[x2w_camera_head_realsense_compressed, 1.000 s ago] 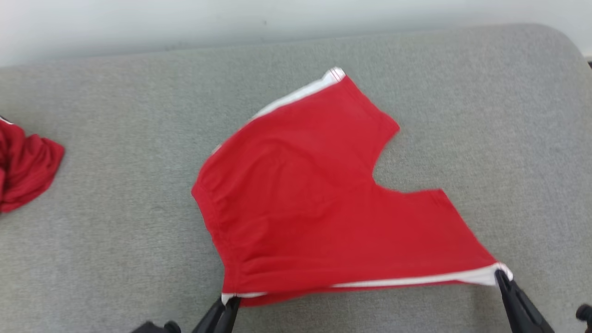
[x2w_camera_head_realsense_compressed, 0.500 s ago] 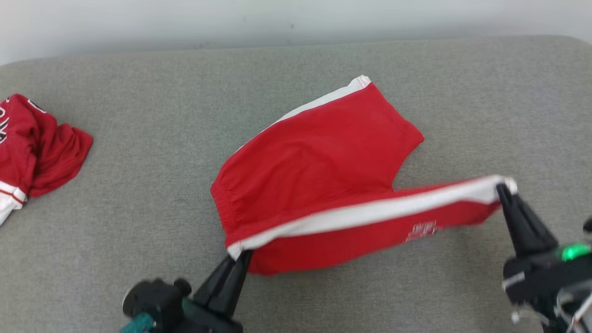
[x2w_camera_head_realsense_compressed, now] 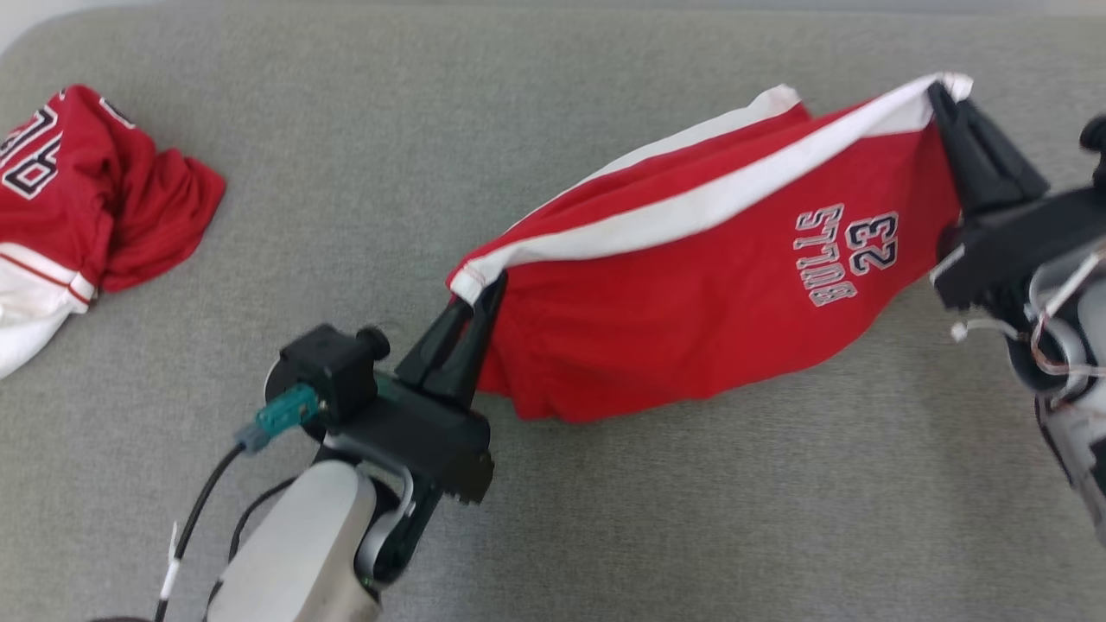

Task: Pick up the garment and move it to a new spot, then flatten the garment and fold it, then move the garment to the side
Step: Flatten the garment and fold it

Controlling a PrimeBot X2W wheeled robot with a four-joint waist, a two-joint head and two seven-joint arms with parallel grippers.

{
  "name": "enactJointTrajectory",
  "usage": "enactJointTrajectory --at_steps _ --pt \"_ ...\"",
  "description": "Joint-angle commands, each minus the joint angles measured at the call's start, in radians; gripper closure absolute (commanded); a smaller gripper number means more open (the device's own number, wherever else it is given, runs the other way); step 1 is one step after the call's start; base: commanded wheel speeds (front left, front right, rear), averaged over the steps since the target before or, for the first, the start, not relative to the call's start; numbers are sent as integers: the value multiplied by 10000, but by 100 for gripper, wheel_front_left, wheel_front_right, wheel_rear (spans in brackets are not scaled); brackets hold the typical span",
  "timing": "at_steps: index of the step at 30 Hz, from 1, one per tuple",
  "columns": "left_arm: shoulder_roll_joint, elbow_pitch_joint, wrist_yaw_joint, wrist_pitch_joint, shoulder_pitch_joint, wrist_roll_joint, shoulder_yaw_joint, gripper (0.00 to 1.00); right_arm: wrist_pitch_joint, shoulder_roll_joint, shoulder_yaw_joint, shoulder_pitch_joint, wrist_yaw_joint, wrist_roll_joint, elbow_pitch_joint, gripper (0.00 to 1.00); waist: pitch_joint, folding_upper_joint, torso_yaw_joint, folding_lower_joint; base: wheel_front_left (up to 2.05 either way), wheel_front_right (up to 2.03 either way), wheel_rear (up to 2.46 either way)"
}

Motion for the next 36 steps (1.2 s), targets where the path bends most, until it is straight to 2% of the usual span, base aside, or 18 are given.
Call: enactJointTrajectory --at_steps 1,7,11,12,13,14,15,16,21,28,32,36 --pt "-61 222 10 -4 -302 -100 -26 100 -93 13 93 -412 -26 -94 427 100 592 -1 524 -2 0 0 0" --pt "-337 1318 4 -4 -1221 -401 -82 100 -398 533 844 -2401 -26 -270 3051 100 1006 -1 803 -2 0 0 0" --pt "-507 1767 3 -4 -1552 -535 -330 100 -515 901 1105 -3183 -26 -109 4743 100 1072 -1 956 -2 0 0 0" --pt "-526 1874 3 -4 -1573 -581 -405 100 -494 1003 1209 -3302 -26 -54 5027 94 1062 -1 972 -2 0 0 0" --pt "-532 1934 3 -4 -1624 -554 -462 95 -544 1087 1327 -3418 -26 -12 5273 70 1053 -1 979 -2 0 0 0" --pt "-541 1973 3 -4 -1668 -551 -487 31 -631 1133 1441 -3521 -26 6 5439 4 1041 -1 973 -2 0 0 0" --pt "-547 2015 3 -4 -1676 -534 -482 0 -714 1173 1554 -3565 -26 46 5598 4 1017 -1 956 -2 0 0 0" --pt "-544 2063 2 -4 -1656 -493 -454 0 -786 1207 1673 -3585 -26 121 5727 0 982 -1 929 -2 0 0 0" --pt "-501 2174 2 -4 -1282 -243 -126 0 -1080 1143 2312 -3575 -26 564 5967 0 679 -1 752 -2 0 0 0" --pt "-595 1521 13 -4 -120 489 1043 0 -1377 507 3117 -2689 -26 1338 5915 0 18 -1 718 -2 0 0 0" --pt "-593 55 361 -4 1020 1384 2435 0 -1313 306 3436 -2064 -26 1972 6040 0 -189 -1 701 -2 0 0 0" --pt "-780 -1294 585 -4 2013 2248 3573 0 -1148 378 3689 -1800 -26 2296 6233 0 -166 -1 742 -2 0 0 0"
